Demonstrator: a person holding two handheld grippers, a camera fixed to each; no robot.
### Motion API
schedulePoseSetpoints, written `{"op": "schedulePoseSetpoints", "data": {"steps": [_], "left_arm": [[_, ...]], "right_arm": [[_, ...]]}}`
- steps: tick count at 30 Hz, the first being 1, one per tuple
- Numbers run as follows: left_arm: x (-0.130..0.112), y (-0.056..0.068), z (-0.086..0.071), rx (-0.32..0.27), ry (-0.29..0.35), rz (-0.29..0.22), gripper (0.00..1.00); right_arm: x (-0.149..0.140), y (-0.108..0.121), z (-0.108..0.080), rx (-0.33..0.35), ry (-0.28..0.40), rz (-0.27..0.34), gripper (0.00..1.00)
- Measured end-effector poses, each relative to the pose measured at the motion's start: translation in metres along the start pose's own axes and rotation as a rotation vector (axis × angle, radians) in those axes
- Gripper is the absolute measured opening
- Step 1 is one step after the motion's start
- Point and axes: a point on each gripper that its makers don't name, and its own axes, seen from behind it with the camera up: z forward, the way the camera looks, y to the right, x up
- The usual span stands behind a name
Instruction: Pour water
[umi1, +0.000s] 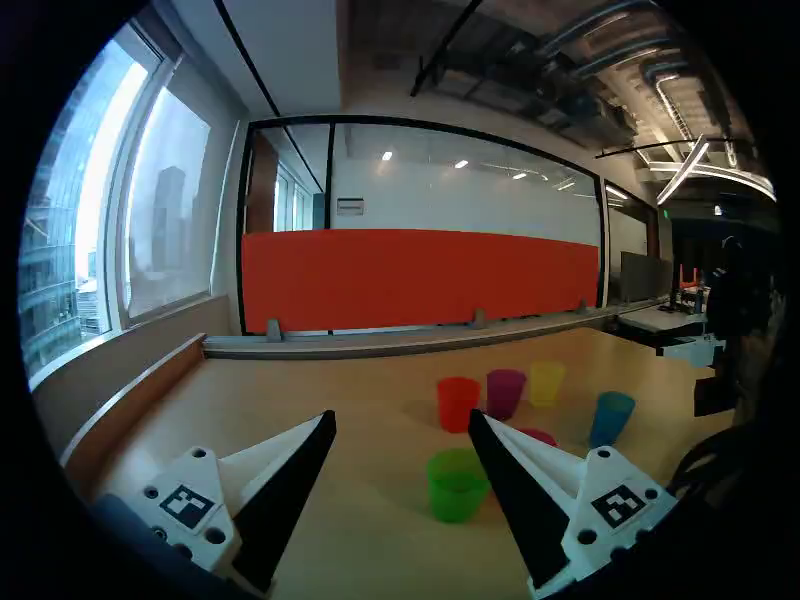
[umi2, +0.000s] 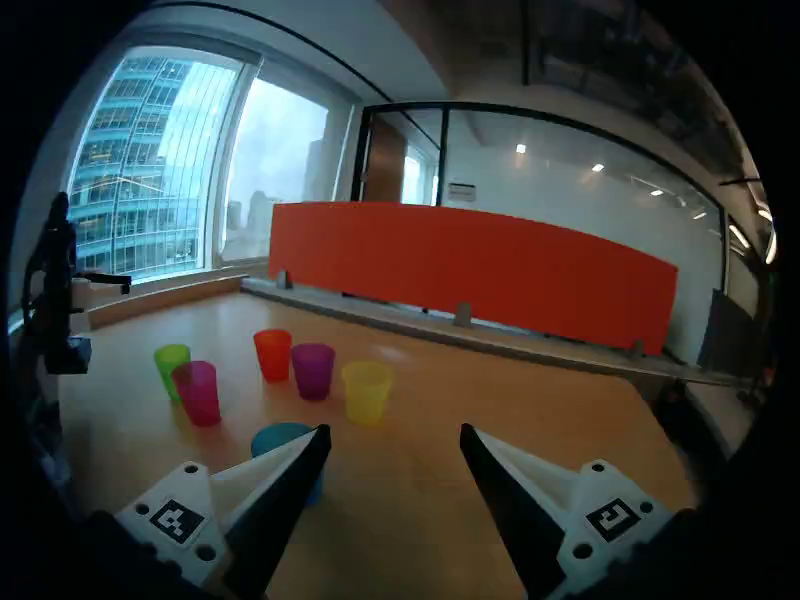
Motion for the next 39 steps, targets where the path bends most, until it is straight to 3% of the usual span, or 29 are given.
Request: {"op": "schedulePoseSetpoints", "data": {"steps": [12,24,30,39], "left_arm": [[0.027,0.001,-0.003,0.094,0.123,-0.002,0.99],[0.037,0.004,0.000,0.149,0.175,-0.039,0.98],[0.034,0.008,0.008,0.151,0.167,-0.041,0.99],[0.028,0.005,0.019,0.184,0.176,-0.043,0.99]], "right_arm": [[0.029,0.032,0.000,-0.200,0.121,0.065,1.00],[0.041,0.055,-0.013,-0.382,0.208,0.078,1.00],[0.043,0.056,-0.018,-0.406,0.239,0.108,1.00],[0.043,0.052,-0.019,-0.395,0.253,0.130,1.00]]}}
